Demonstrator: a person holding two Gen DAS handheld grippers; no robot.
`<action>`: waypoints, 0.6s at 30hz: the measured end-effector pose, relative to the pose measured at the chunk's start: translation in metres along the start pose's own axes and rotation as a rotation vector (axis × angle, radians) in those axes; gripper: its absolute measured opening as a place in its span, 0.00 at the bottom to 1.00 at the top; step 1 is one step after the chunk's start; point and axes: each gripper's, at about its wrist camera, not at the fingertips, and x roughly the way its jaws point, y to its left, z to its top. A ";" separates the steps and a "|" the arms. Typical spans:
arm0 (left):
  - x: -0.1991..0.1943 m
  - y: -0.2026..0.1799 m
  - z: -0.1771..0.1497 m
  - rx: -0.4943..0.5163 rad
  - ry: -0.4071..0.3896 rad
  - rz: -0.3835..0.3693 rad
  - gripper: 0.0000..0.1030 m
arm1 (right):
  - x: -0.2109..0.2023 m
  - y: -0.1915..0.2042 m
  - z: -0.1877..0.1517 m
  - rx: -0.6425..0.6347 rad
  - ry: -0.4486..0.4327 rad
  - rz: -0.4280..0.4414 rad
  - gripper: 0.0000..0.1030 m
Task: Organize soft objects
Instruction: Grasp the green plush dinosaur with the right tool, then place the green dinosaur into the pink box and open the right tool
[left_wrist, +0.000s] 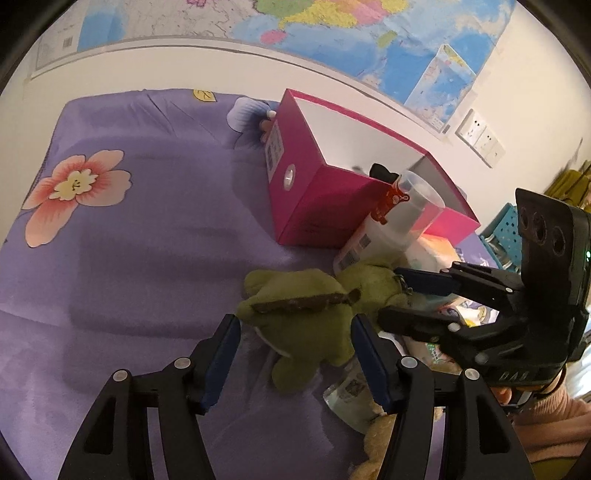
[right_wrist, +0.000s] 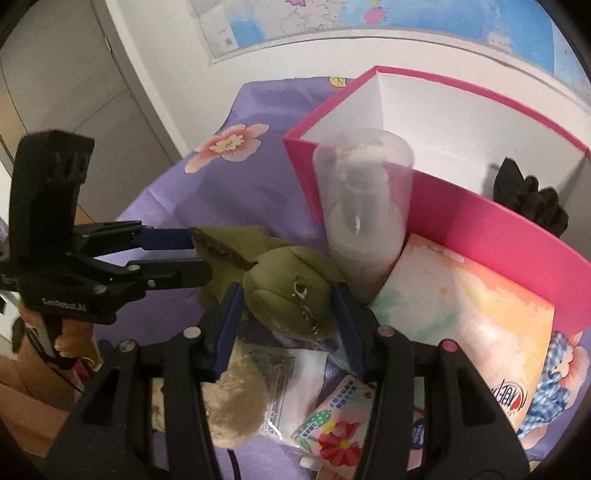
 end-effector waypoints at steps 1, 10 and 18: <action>0.001 -0.001 0.000 0.002 0.001 -0.004 0.60 | 0.002 0.003 0.000 -0.020 0.002 -0.022 0.51; -0.010 -0.005 -0.001 -0.014 -0.023 -0.044 0.54 | -0.008 0.010 -0.004 -0.049 -0.041 -0.046 0.45; -0.051 -0.021 0.007 0.022 -0.114 -0.060 0.54 | -0.055 0.022 0.001 -0.058 -0.167 0.003 0.42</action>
